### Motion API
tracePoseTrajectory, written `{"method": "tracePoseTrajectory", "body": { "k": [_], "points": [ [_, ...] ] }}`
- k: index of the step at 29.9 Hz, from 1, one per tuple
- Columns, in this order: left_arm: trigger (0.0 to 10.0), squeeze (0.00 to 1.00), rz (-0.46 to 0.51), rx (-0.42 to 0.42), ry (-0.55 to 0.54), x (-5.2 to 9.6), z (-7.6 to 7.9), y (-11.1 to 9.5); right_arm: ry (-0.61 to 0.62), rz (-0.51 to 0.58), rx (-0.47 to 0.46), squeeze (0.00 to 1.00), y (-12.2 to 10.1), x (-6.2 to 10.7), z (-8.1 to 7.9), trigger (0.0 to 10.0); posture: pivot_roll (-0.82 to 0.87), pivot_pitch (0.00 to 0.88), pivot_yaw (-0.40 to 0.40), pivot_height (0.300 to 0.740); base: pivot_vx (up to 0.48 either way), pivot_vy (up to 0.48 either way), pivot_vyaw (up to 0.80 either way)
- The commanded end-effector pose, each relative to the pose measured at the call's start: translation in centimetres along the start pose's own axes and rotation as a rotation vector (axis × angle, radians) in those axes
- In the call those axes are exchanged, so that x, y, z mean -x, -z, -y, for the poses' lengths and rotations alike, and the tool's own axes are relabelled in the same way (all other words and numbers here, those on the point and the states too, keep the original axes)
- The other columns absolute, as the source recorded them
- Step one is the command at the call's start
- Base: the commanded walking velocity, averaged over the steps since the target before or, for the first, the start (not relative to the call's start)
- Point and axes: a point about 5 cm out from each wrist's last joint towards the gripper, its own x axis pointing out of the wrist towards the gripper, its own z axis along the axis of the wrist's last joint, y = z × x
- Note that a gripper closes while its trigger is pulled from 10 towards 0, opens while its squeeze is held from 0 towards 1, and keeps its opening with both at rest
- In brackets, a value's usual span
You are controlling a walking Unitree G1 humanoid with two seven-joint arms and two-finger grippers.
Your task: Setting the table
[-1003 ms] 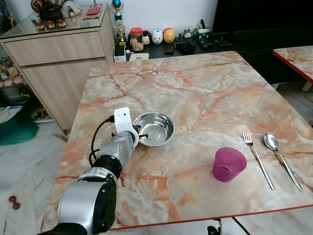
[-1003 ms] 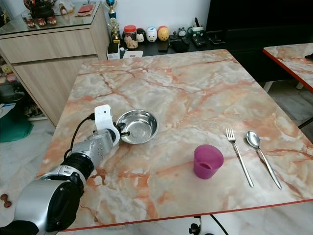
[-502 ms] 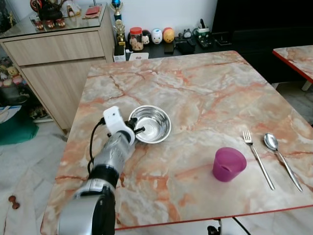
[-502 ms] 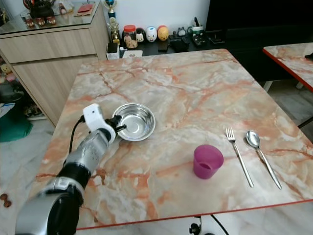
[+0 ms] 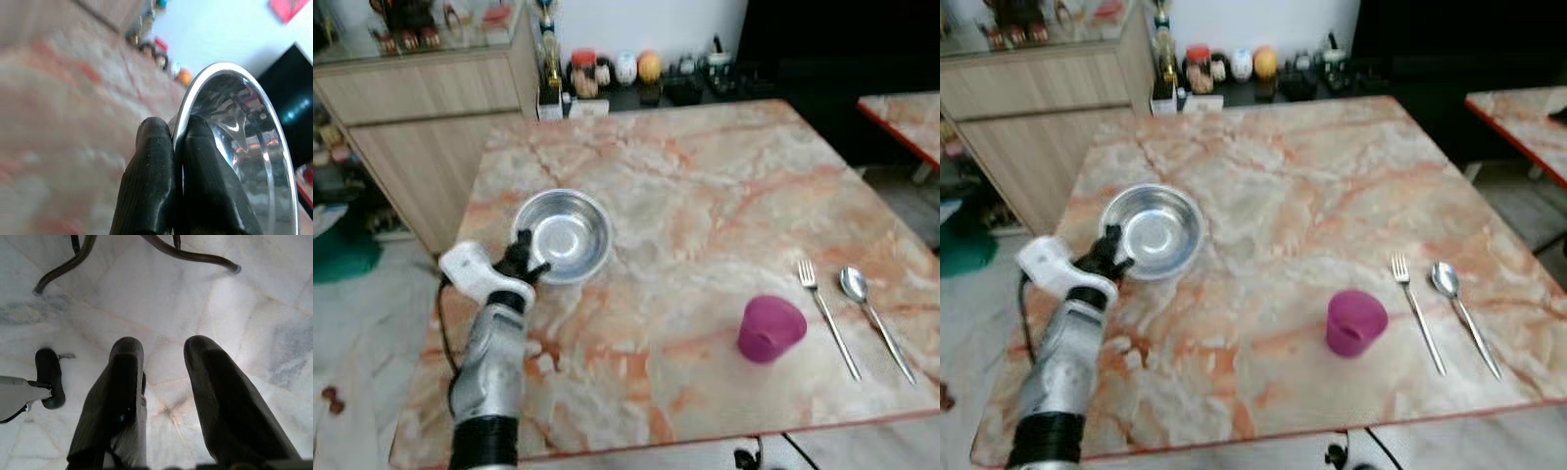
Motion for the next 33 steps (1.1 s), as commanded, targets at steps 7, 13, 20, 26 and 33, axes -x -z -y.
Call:
{"method": "tracePoseTrajectory", "body": {
  "k": [7, 13, 20, 26, 33],
  "points": [
    [10.0, 0.0, 0.057, -0.132, 0.056, 1.9, 0.1, -2.2, 0.012, 0.015, 0.002, 0.0, -0.2, 0.0, 0.1, 10.0, 0.01, 0.0, -0.009, 0.74, 0.0, 0.0, 0.0],
    [10.0, 0.0, 0.052, -0.162, 0.026, 3.9, -0.8, -2.4, 0.019, 0.018, 0.0, 0.0, -0.2, 0.0, 0.3, 10.0, 0.02, 0.0, -0.016, 0.74, 0.0, 0.0, 0.0],
    [10.0, 0.0, 0.09, -0.151, -0.001, 4.4, -0.6, -3.0, 0.013, 0.015, 0.013, 0.0, -0.2, 0.1, 0.5, 10.0, 0.03, 0.0, -0.032, 0.74, 0.0, 0.0, 0.0],
    [10.0, 0.0, 0.079, -0.164, 0.007, 3.6, -0.3, -2.7, 0.011, 0.018, 0.011, 0.0, -0.2, 0.1, 0.5, 10.0, 0.01, 0.0, -0.027, 0.74, 0.0, 0.0, 0.0],
    [10.0, 0.0, 0.076, -0.153, 0.017, 3.5, 0.3, -2.6, 0.014, 0.02, 0.004, 0.0, -0.1, 0.1, 0.4, 10.0, 0.01, 0.0, -0.025, 0.74, 0.0, -0.243, 0.0]
  ]
}}
